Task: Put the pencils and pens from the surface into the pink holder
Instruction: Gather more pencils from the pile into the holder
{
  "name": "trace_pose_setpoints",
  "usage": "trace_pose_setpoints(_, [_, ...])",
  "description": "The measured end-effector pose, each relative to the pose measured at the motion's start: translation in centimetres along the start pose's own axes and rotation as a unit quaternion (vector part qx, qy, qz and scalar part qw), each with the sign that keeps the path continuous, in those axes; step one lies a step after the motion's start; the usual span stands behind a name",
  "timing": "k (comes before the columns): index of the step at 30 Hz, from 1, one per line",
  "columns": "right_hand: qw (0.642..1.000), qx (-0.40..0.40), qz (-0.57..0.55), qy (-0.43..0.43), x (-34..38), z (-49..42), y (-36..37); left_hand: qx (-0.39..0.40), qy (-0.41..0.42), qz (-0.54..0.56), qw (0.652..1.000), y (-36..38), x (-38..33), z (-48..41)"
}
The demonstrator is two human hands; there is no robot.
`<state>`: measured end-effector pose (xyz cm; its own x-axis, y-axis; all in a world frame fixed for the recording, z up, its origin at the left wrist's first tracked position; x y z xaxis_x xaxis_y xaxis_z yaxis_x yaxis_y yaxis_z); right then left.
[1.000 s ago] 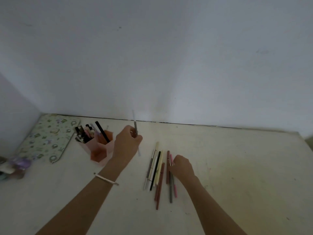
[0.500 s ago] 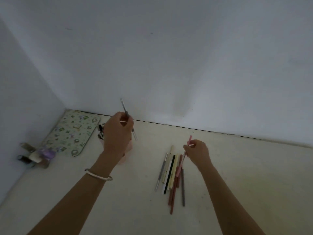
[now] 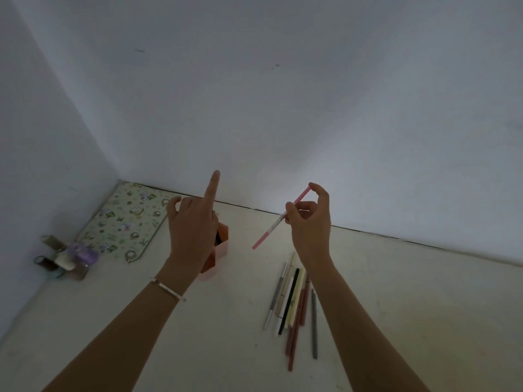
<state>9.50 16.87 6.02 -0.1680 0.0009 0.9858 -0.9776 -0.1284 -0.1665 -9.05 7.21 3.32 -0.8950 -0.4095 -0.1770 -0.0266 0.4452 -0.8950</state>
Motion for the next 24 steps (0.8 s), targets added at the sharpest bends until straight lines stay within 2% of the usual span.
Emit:
trace_pose_setpoints(4, [1.000, 0.009, -0.009, 0.005, -0.8, 0.3, 0.7, 0.047, -0.012, -0.047, 0.998, 0.6, 0.9, 0.2])
trace_pose_setpoints(6, [1.000, 0.013, -0.011, 0.004, -1.1, 0.3, 1.2, 0.042, -0.011, -0.055, 0.998, 0.7, 1.2, 0.3])
trace_pose_setpoints(10, [1.000, -0.001, -0.022, -0.007, -1.2, 0.2, 2.4, -0.063, -0.023, 0.011, 0.998, -1.3, 2.0, -0.2])
trace_pose_setpoints(13, [0.999, -0.021, -0.022, -0.045, -1.4, 0.0, 4.3, -0.110, -0.041, 0.052, 0.992, -3.8, 3.1, -1.0])
trace_pose_setpoints(16, [0.996, 0.012, 0.021, -0.085, -2.0, 0.4, 7.4, -0.121, -0.046, 0.093, 0.987, -6.1, 4.0, -1.0])
trace_pose_setpoints(21, [0.969, 0.125, 0.166, -0.133, -5.1, 1.9, 10.5, -0.071, -0.052, 0.176, 0.980, -7.2, 4.2, 0.5])
trace_pose_setpoints(24, [0.948, 0.125, 0.229, -0.181, -5.8, 2.6, 10.4, -0.067, -0.045, 0.180, 0.980, -7.1, 3.1, 1.4])
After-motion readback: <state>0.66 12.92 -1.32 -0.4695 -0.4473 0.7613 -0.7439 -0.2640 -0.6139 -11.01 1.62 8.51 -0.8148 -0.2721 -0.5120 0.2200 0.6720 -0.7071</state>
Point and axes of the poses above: each hand's wrist, its own z-axis away from the middle knuckle, its own y-axis out of the palm, x = y × z, the point moved 2 cm from there along -z, towards the middle knuckle, and after that the axes turned 4 degrees about y, right-handed, at the moved point
